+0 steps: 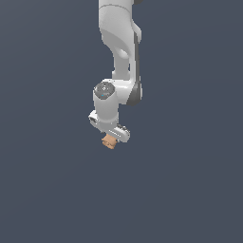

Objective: Pick up the object and move it to a goal position.

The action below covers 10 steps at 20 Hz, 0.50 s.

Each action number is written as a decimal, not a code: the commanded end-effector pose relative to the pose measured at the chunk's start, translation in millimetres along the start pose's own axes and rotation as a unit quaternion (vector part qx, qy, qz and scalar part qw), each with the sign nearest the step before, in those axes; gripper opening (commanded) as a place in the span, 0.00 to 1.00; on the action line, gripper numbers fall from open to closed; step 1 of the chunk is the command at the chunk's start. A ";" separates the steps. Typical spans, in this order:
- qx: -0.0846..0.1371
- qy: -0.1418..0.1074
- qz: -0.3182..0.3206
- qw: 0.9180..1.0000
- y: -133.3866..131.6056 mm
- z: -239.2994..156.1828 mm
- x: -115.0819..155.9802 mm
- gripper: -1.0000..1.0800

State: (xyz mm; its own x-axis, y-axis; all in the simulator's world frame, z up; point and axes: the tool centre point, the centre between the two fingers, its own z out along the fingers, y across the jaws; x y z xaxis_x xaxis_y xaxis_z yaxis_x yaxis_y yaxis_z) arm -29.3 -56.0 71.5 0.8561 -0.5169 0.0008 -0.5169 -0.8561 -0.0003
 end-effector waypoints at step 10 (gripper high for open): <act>0.000 0.000 0.002 1.000 0.0 31.6 -0.2 0.00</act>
State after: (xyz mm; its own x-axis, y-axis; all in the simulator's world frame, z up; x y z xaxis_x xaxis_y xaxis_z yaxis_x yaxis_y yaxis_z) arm -29.8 -55.6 40.8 0.8547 -0.5191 -0.0008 -0.5191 -0.8547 0.0004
